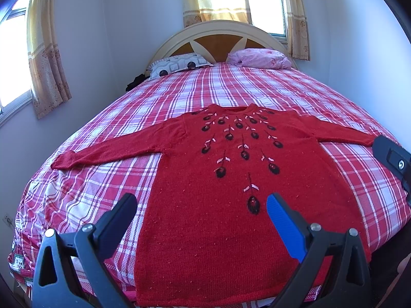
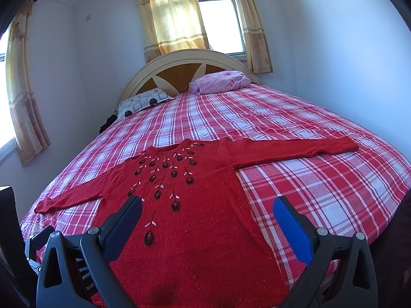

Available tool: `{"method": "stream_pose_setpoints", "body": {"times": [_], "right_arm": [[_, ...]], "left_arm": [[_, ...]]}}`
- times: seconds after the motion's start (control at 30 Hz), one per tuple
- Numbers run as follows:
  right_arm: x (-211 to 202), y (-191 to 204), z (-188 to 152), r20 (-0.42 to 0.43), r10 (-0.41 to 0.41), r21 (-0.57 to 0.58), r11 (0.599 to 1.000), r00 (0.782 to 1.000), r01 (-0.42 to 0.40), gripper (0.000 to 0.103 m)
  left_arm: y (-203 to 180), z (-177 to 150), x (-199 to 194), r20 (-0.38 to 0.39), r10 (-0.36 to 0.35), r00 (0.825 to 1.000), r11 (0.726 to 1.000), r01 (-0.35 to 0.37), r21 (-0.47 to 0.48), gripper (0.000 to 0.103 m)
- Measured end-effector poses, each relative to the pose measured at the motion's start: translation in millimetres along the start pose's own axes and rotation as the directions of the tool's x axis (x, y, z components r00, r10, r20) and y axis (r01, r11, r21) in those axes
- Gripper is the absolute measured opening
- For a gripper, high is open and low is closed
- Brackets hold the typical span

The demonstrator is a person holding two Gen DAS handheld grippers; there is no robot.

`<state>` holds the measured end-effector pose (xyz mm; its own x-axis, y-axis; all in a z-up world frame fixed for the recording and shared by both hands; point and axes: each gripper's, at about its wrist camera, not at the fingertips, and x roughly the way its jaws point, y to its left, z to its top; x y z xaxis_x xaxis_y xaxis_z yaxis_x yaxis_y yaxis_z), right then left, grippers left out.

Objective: Fold small clothes

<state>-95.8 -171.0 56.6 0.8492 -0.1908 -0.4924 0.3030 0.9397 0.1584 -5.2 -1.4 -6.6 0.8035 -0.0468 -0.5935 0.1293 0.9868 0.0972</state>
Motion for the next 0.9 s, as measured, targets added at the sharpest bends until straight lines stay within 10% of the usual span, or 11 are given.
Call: {"method": "stream_pose_setpoints", "body": {"times": [0.9], "right_arm": [[22.4, -9.1, -7.8, -0.057, -0.014, 0.029, 0.999, 0.998, 0.015, 0.102]], "left_arm": [[5.4, -4.9, 16.4, -0.047, -0.03, 0.998, 1.0, 0.03, -0.007, 0.103]]}}
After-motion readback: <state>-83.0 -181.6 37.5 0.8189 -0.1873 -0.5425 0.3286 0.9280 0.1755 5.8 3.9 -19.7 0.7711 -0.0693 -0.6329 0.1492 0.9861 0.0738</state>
